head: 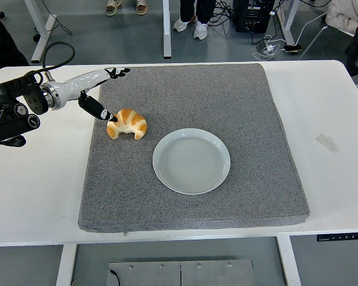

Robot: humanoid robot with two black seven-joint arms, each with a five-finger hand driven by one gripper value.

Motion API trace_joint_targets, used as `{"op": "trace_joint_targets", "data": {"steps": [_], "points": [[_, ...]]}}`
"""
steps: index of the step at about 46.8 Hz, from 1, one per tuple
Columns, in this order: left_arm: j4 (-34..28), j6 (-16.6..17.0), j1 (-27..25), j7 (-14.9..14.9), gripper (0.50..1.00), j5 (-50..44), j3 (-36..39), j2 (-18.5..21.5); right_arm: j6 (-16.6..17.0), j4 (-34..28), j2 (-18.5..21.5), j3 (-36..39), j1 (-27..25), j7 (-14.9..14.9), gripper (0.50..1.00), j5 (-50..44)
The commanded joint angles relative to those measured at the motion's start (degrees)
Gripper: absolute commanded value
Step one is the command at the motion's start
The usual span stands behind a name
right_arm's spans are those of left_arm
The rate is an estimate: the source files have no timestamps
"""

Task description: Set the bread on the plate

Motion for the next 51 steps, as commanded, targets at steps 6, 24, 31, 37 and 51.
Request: {"op": "trace_joint_targets", "data": {"steps": [6,24,31,37,51], "points": [[-0.07,2.96,0.26,-0.02,0.987,1.74,2.29,-0.85,0.01,0.0,0.0,0.03,0.0,0.0,1.0,0.0],[-0.16,7.0,0.61,-0.02,0.987,5.25,5.28,-3.31,0.01,0.0,0.0,0.03,0.0,0.0,1.0,0.0],[-0.16,11.31,0.79,-0.02,0.987,5.43,7.39,-4.89,0.01,0.0,0.0,0.03,0.0,0.0,1.0,0.0],[-0.07,14.12,0.79,-0.02,0.987,5.52,9.67,-6.12,0.01,0.0,0.0,0.03,0.0,0.0,1.0,0.0],[0.72,16.67,1.58,-0.02,0.987,5.52,9.85,-7.7,0.01,0.0,0.0,0.03,0.0,0.0,1.0,0.0]]}}
